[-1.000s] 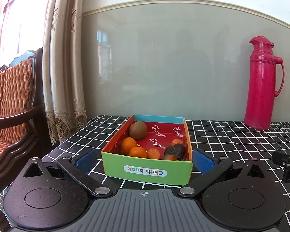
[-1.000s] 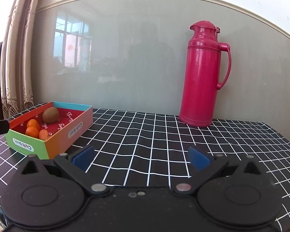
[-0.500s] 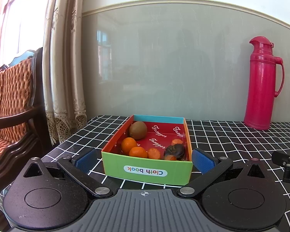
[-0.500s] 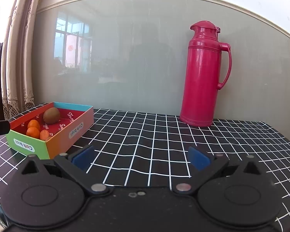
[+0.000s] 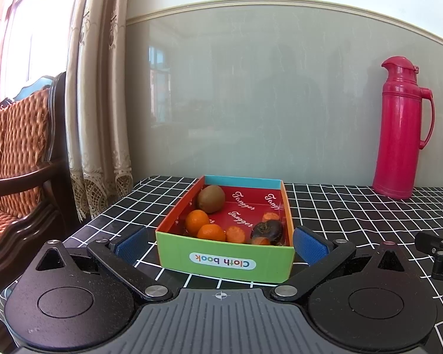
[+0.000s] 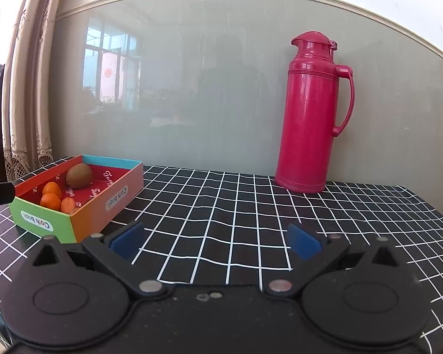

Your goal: Organize fruits

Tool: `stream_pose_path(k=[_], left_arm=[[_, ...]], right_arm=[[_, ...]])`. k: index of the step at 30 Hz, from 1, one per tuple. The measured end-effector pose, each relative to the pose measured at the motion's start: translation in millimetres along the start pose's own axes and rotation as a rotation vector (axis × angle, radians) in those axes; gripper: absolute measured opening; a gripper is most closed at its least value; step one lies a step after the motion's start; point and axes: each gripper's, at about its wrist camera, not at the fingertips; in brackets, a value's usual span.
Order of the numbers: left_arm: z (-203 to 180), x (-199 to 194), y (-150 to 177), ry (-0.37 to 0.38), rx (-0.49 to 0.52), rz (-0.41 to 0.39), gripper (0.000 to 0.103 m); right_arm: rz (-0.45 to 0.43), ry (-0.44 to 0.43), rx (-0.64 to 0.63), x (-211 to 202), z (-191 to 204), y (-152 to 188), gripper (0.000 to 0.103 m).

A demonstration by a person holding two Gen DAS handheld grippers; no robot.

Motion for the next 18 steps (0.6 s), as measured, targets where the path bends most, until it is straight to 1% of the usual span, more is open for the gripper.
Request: stream_pose_path(k=[12,18], left_arm=[[1.0,-0.9,0.6,0.001,-0.007,-0.008,0.103],[0.8,-2.2,1.1,0.023,-0.006,-0.017,0.103]], right_arm=[[0.0,0.004,0.003,0.3,1.0,0.2,0.103],[0.0,0.004,0.005,0.1,1.0,0.2,0.103]])
Point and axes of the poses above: each gripper's, at about its wrist camera, not at the fingertips, and x roughly the way its jaws point, z to its left, y to its underside, and after that the axes turned 7 degrees about x, right-handed
